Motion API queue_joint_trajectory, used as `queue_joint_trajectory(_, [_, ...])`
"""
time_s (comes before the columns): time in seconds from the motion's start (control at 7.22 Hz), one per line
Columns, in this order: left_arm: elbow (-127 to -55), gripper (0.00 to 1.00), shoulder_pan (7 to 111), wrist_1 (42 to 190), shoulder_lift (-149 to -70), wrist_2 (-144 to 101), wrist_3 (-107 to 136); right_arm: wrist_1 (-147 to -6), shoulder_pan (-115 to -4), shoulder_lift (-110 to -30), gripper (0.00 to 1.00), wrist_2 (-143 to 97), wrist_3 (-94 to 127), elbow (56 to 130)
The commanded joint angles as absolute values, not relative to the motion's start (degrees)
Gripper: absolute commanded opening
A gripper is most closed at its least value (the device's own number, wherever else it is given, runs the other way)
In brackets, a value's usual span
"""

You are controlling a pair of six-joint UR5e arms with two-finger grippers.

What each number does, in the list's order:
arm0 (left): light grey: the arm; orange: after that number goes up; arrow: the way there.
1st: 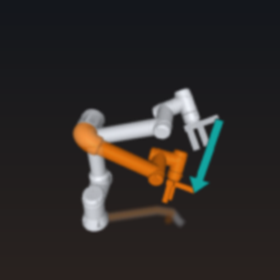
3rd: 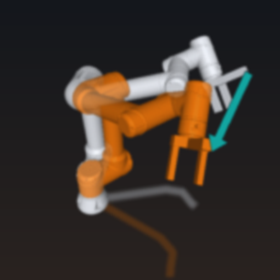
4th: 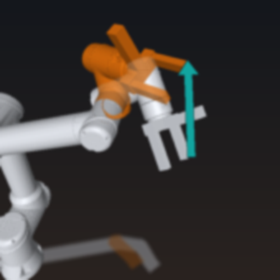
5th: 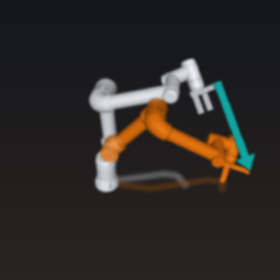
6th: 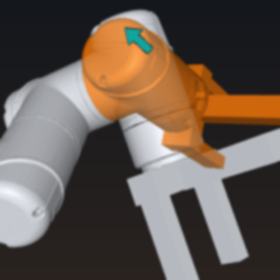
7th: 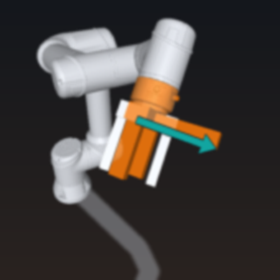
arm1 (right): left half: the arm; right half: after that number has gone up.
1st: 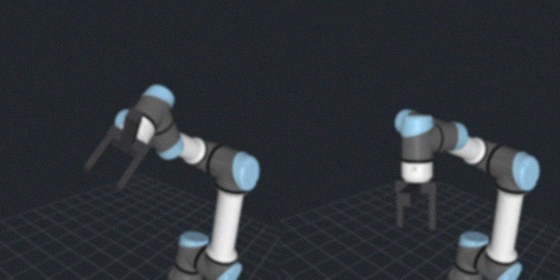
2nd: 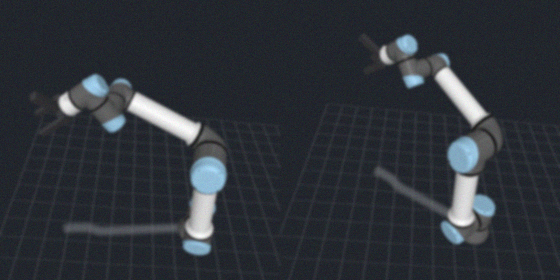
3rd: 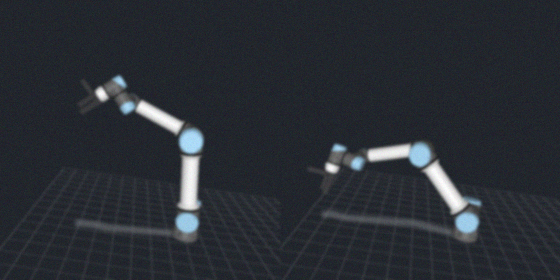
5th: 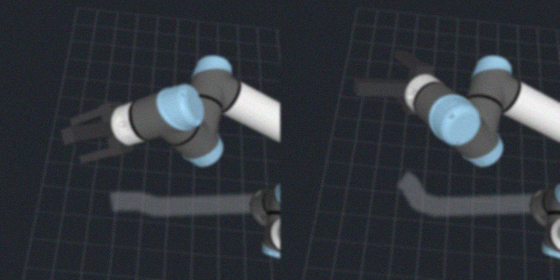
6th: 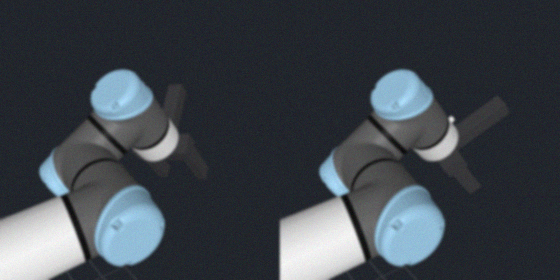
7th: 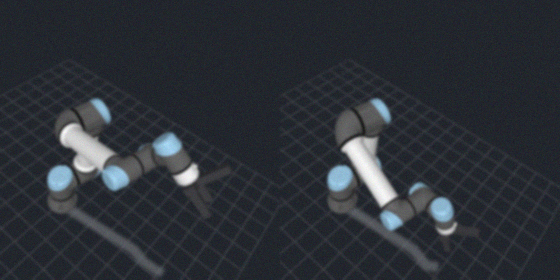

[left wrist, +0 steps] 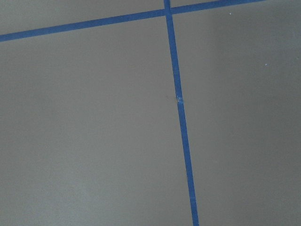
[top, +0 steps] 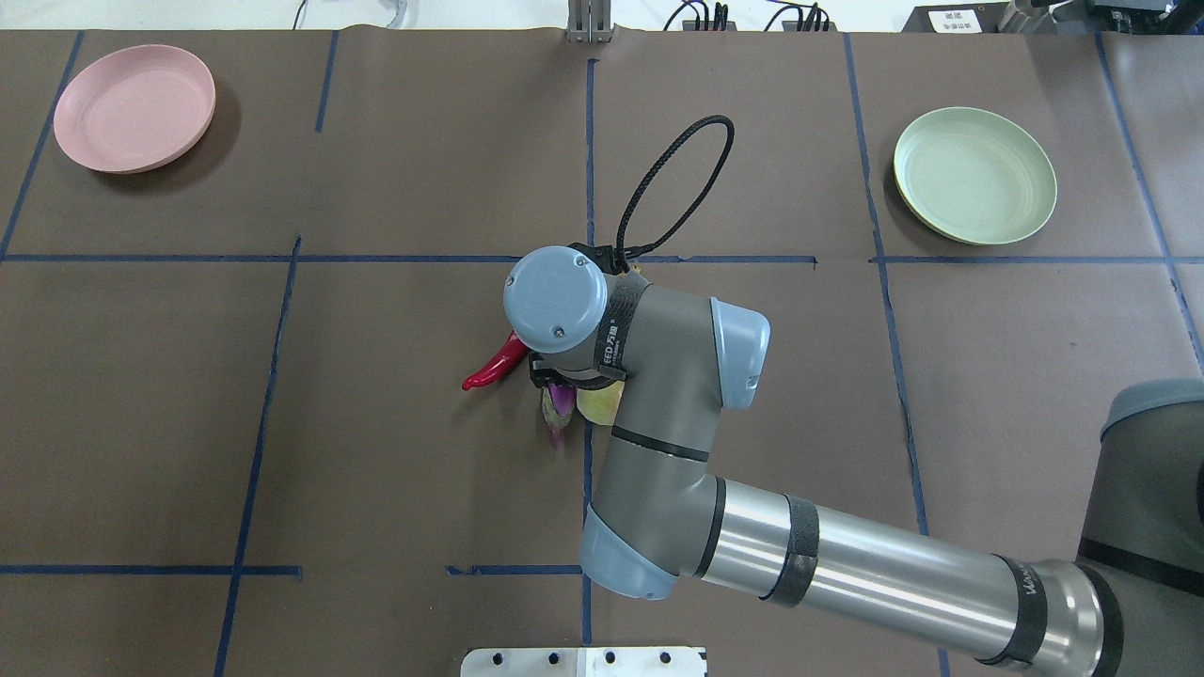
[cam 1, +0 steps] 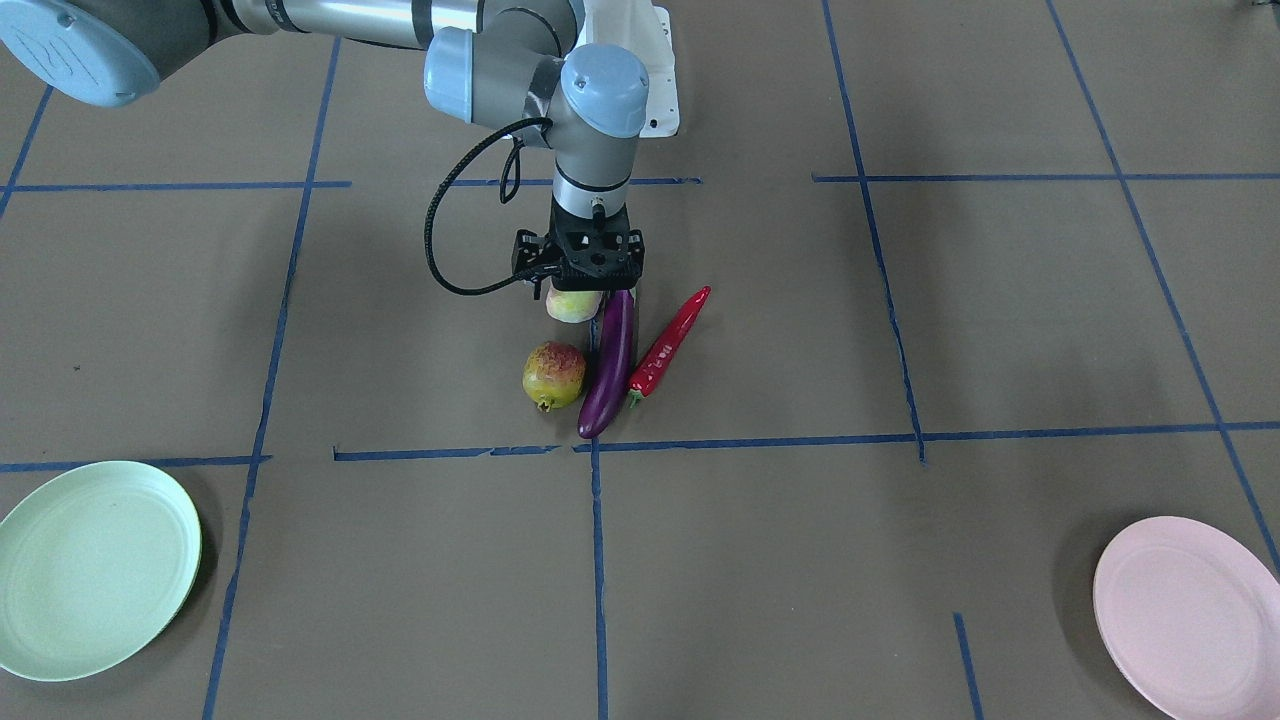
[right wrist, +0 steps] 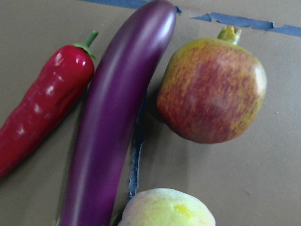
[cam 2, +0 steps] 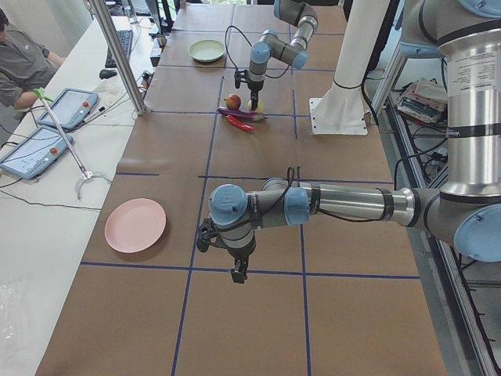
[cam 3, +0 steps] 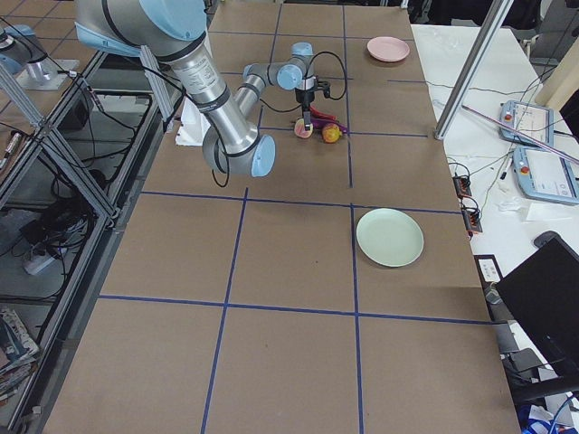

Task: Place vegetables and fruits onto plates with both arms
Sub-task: 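Reach the right gripper down and grasp the yellow-green peach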

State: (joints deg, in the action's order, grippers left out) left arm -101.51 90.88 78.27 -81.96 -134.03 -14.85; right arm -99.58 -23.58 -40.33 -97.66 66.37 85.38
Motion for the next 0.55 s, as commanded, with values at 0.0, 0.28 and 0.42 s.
queue_joint_trajectory(0.0, [-101.3, 1.0, 90.9, 78.3, -81.9, -134.0, -14.9, -99.6, -23.1, -40.3, 0.85, -98.0, 65.7, 84.8])
queue_joint_trajectory(0.28, [-101.1, 1.0, 90.9, 78.3, -81.9, -134.0, -14.9, -99.9, -23.5, -40.3, 0.03, -98.0, 64.3, 85.6])
queue_joint_trajectory(0.42, [-101.2, 1.0, 90.9, 78.3, -82.0, -134.0, -14.9, -99.9, -25.1, -40.3, 0.01, -98.5, 63.8, 86.7])
